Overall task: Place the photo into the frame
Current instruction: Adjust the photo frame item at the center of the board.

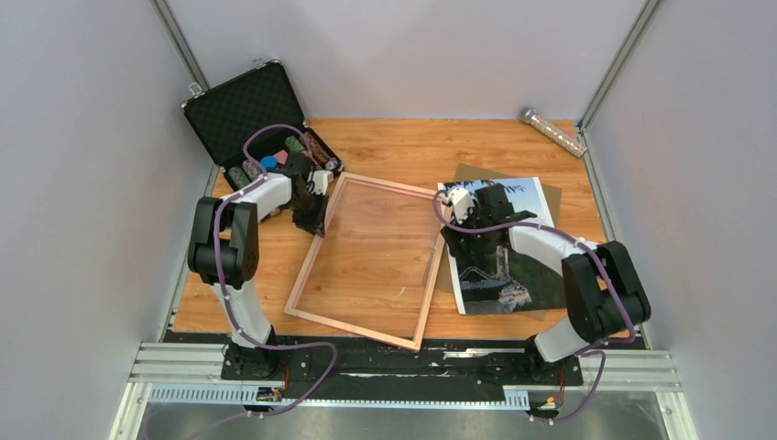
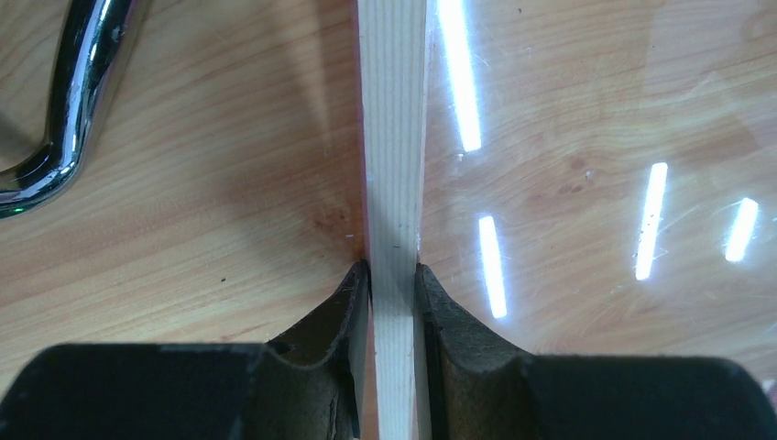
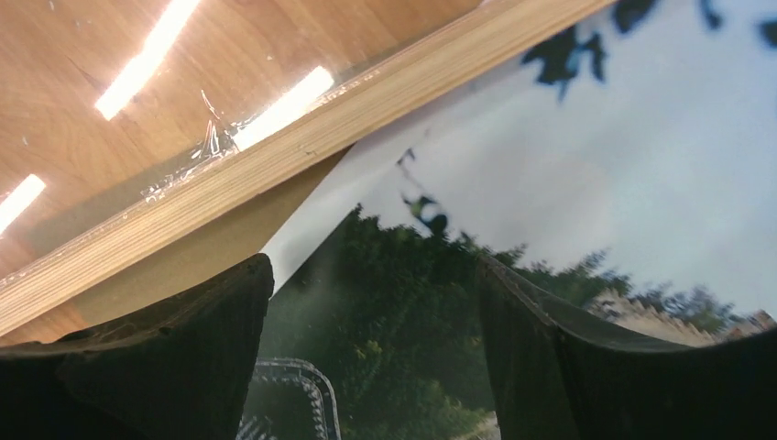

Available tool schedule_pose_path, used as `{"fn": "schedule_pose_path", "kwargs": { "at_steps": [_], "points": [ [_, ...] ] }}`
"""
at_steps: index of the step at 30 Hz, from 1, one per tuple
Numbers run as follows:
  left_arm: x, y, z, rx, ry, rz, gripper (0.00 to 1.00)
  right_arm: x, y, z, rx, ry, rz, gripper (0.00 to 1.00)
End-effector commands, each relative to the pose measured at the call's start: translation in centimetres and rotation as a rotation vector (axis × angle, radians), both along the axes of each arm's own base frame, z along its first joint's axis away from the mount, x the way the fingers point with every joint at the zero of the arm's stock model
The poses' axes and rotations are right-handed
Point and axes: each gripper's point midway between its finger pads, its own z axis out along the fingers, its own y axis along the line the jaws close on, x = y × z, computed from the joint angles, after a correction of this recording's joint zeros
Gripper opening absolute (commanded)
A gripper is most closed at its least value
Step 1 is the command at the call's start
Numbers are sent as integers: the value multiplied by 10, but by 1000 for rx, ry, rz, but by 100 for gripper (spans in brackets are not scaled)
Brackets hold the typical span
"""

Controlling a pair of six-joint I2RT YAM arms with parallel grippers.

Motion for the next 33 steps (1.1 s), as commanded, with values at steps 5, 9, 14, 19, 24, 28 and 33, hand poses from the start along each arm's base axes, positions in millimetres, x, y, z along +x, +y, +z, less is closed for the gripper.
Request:
{"fn": "schedule_pose_path", "kwargs": {
  "at_steps": [5, 9, 14, 19, 24, 28, 33],
  "points": [
    [15, -7, -18, -63, -17, 22, 0, 18, 5, -23, -126, -44, -26, 78],
    [16, -5, -14, -78, -24, 27, 0, 23, -14, -39, -231, -46, -69, 75],
    [20, -2, -2, -84, -60, 36, 0, 17, -34, -55, -278, -4, -97, 71],
    [23, 0, 1, -94, -74, 50, 0, 21, -58, -62, -289, 39, -170, 69],
    [24, -3, -1, -107, -65, 53, 0, 25, -76, -62, -285, 68, -238, 68],
    [26, -5, -2, -117, -59, 59, 0, 21, -84, -61, -281, 87, -266, 67],
    [32, -8, -1, -134, -73, 76, 0, 13, -86, -58, -275, 111, -286, 67]
  ]
}}
